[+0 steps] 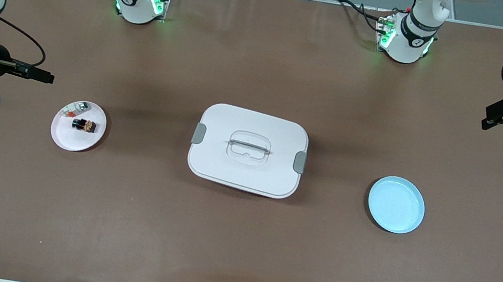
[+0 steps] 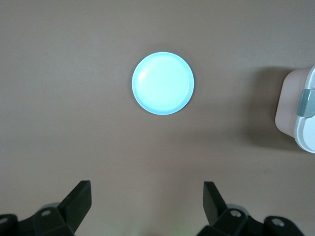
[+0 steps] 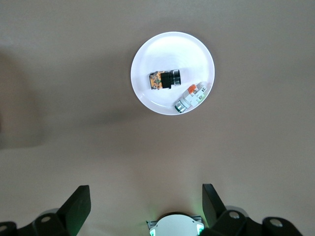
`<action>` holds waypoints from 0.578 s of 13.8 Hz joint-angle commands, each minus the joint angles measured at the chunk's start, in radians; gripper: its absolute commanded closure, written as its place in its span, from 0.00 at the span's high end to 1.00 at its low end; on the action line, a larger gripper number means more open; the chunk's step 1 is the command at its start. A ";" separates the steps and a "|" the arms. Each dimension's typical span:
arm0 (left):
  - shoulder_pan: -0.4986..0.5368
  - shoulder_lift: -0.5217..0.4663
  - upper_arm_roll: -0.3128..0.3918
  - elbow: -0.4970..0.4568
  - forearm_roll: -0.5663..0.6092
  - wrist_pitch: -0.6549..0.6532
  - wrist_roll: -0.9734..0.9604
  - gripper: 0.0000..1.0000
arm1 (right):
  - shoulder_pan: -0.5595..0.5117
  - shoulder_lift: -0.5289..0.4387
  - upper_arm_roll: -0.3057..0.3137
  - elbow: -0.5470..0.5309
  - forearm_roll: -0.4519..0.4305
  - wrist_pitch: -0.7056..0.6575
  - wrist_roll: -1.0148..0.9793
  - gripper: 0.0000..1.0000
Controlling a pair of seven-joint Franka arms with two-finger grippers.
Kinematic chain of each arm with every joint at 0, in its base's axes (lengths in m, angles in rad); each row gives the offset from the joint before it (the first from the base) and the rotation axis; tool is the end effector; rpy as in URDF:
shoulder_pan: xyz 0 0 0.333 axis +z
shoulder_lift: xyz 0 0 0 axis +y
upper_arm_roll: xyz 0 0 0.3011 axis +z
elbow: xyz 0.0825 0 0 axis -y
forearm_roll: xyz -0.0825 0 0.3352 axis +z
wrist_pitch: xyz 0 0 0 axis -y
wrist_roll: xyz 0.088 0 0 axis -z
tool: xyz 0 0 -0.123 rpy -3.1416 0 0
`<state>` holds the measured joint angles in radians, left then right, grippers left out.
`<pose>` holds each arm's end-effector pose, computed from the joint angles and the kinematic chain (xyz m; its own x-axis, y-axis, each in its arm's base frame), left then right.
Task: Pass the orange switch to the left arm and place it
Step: 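Move the right gripper down over the orange switch on the white plate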
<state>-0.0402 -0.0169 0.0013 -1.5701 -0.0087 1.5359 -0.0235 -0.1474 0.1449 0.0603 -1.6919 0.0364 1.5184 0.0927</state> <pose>0.4965 -0.0204 0.5993 0.9997 -0.0157 -0.0175 -0.0156 -0.9998 0.0083 0.5136 -0.0417 0.4664 0.9335 -0.1703 -0.3155 -0.1843 -0.9828 -0.0147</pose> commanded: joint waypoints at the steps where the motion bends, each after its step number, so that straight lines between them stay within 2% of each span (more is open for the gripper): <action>1: -0.004 0.008 0.002 0.024 0.001 -0.020 -0.003 1.00 | -0.015 0.071 0.012 0.020 -0.004 0.047 0.012 1.00; 3: -0.003 0.008 0.002 0.024 0.001 -0.020 -0.003 1.00 | -0.009 0.129 0.012 0.017 -0.007 0.097 0.006 1.00; 8: -0.003 0.008 0.002 0.024 0.001 -0.020 -0.003 1.00 | 0.002 0.139 0.013 -0.078 -0.036 0.215 0.002 1.00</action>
<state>-0.0402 -0.0168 0.0013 -1.5698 -0.0087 1.5359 -0.0235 -0.1441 0.3080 0.0680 -1.7139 0.0229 1.6889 0.0925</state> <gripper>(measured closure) 0.000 0.000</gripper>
